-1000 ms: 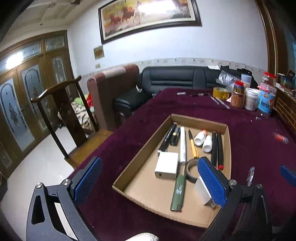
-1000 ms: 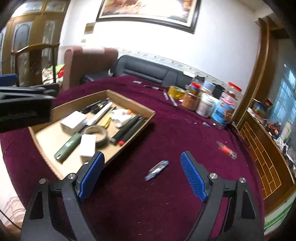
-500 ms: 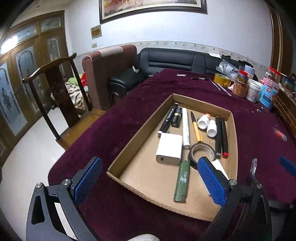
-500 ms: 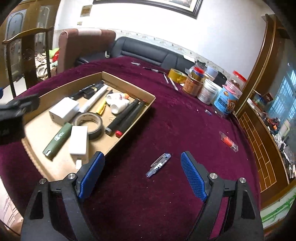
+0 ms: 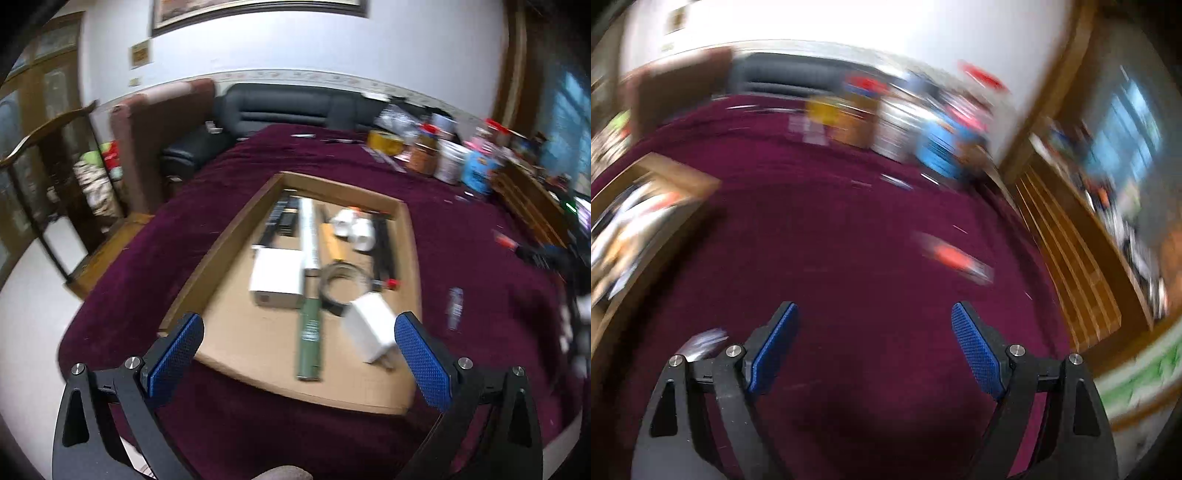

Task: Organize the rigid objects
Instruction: 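Move the open right tool across the table toward the clear blister pack, then lower the right tool onto the clear red-labelled blister pack and close it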

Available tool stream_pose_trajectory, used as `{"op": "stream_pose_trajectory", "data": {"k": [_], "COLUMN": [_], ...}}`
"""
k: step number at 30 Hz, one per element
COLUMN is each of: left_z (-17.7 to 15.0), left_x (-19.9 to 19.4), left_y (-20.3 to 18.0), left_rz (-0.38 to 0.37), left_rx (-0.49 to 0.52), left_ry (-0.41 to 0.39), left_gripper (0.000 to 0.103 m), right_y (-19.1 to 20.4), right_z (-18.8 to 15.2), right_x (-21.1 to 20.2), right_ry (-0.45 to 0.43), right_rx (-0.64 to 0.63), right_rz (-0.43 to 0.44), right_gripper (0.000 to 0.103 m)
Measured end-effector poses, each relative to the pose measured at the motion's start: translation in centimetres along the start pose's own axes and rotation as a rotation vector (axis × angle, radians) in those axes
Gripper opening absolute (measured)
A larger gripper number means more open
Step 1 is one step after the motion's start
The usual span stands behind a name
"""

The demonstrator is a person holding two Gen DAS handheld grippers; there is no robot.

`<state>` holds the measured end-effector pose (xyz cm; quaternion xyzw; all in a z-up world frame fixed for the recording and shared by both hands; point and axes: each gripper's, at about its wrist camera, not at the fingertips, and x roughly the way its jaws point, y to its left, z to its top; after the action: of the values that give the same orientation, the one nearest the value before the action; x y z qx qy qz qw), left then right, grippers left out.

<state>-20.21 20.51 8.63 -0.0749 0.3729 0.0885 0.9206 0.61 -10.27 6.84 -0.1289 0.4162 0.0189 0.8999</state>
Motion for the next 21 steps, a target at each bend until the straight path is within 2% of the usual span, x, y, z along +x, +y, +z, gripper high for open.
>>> {"op": "stream_pose_trajectory", "data": {"k": [2,4,7,9,13,16,21], "left_z": [-0.1,-0.1,-0.5,-0.7,-0.9,-0.5,-0.4], "left_x": [-0.2,-0.5,-0.9,-0.9,-0.8,-0.1,2.0], "left_y": [-1.6,-3.1,-5.8,-7.2,-9.2,-9.9,-11.2], "left_rz": [-0.048,-0.095,-0.172,-0.199,-0.206,-0.211,-0.253], "left_rx": [0.047,0.093,0.167,0.195,0.240,0.245,0.229], "left_ry": [0.003,0.008,0.032,0.056,0.082,0.090,0.160], "left_gripper": [0.102,0.102,0.102,0.102,0.102,0.102,0.101], "right_y": [-3.8,-5.9,-8.2,-9.1,-8.5,-6.4,-1.5], "right_z": [1.5,2.8,5.1,6.4,6.6,5.2,1.8], "right_x": [2.6,4.4,7.9,10.3,13.3,13.4,9.6], "right_ry": [0.033,0.035,0.061,0.091,0.169,0.221,0.237], "right_rx": [0.063,0.085,0.125,0.174,0.242,0.193,-0.048], "right_rz": [-0.036,-0.058,0.000,0.067,0.255,0.392,0.434], "right_gripper": [0.085,0.085,0.085,0.085,0.083,0.082,0.081]}}
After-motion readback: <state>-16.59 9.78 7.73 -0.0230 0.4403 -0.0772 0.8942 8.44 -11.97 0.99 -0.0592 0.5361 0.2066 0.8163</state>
